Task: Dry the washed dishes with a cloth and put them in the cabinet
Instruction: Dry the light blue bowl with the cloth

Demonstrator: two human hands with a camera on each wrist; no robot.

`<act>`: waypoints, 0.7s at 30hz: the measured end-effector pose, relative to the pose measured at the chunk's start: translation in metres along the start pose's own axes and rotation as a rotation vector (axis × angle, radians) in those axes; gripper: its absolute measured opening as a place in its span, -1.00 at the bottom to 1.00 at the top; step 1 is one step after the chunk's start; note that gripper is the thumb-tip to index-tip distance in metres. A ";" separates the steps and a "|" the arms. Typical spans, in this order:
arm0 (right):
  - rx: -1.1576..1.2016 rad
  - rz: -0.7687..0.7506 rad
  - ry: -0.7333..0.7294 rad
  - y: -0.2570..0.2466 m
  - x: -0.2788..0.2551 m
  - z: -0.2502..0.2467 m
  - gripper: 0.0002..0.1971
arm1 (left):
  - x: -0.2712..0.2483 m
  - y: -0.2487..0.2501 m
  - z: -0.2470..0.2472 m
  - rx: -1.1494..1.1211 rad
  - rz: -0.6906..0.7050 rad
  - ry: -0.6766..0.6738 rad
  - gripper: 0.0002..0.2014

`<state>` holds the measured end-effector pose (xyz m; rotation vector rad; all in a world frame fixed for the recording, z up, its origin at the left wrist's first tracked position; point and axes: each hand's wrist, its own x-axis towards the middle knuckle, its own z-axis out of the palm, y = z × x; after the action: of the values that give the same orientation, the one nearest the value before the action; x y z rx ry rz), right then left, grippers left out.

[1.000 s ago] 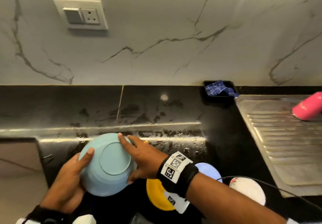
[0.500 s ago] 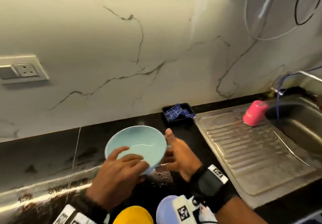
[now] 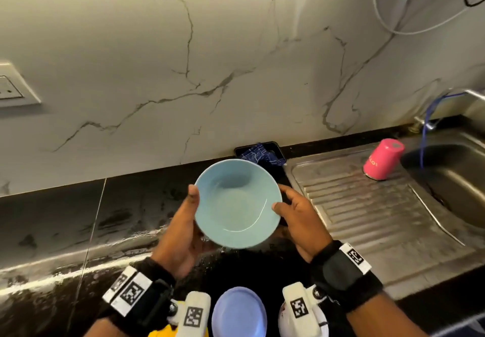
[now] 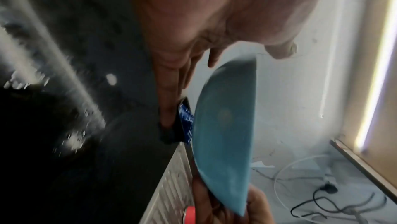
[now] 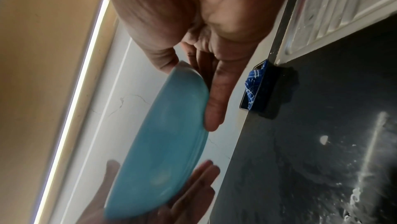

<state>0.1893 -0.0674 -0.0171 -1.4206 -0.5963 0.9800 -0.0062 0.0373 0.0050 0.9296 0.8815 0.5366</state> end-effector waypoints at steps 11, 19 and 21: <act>-1.090 -0.317 -0.113 -0.024 0.170 -0.037 -0.72 | 0.019 -0.017 -0.011 -0.117 0.055 0.270 -0.62; -1.586 -0.210 -0.374 -0.005 0.279 -0.026 -0.59 | 0.020 -0.027 -0.019 -0.161 0.017 0.335 -0.54; -1.625 -0.179 -0.411 0.001 0.288 -0.024 -0.59 | 0.021 -0.026 -0.020 -0.160 0.011 0.344 -0.56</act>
<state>0.3553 0.1608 -0.0802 -2.4393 -2.0695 0.5203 -0.0110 0.0482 -0.0324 0.7073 1.1243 0.7799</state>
